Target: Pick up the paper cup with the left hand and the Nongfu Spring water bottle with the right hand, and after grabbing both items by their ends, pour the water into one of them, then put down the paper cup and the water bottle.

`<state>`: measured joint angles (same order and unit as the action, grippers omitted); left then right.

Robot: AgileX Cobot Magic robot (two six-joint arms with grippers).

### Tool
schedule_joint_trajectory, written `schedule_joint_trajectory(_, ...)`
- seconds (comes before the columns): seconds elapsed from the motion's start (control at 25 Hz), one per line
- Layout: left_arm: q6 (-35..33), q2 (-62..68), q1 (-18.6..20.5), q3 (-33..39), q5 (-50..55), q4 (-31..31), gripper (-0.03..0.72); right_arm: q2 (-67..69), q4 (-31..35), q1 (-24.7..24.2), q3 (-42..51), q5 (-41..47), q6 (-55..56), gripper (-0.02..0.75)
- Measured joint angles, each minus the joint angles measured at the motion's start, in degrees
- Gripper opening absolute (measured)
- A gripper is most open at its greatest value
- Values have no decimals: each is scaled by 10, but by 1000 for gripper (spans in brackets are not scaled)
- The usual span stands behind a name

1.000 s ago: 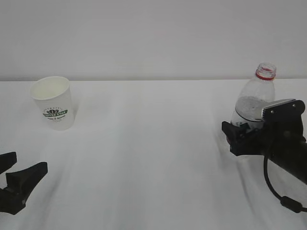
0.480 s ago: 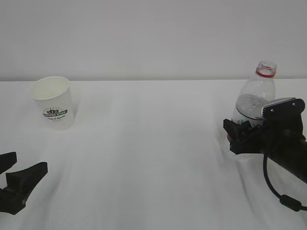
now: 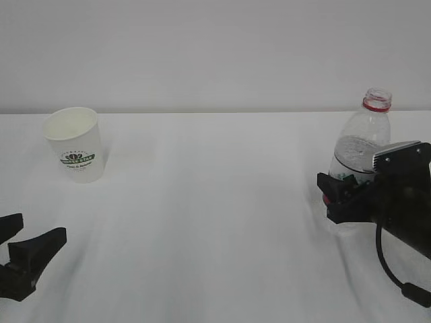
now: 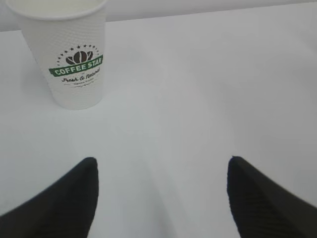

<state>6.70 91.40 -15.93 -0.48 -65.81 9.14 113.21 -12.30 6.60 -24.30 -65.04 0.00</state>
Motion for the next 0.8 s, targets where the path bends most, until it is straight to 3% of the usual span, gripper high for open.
schedule_joint_trajectory(0.48, 0, 0, 0, 0, 0, -2, 588, -141, -2, 0, 83, 20, 0, 505)
schedule_joint_trajectory(0.8, 0, 0, 0, 0, 0, -52, 587, -219, -5, 0, 97, 49, 13, 505)
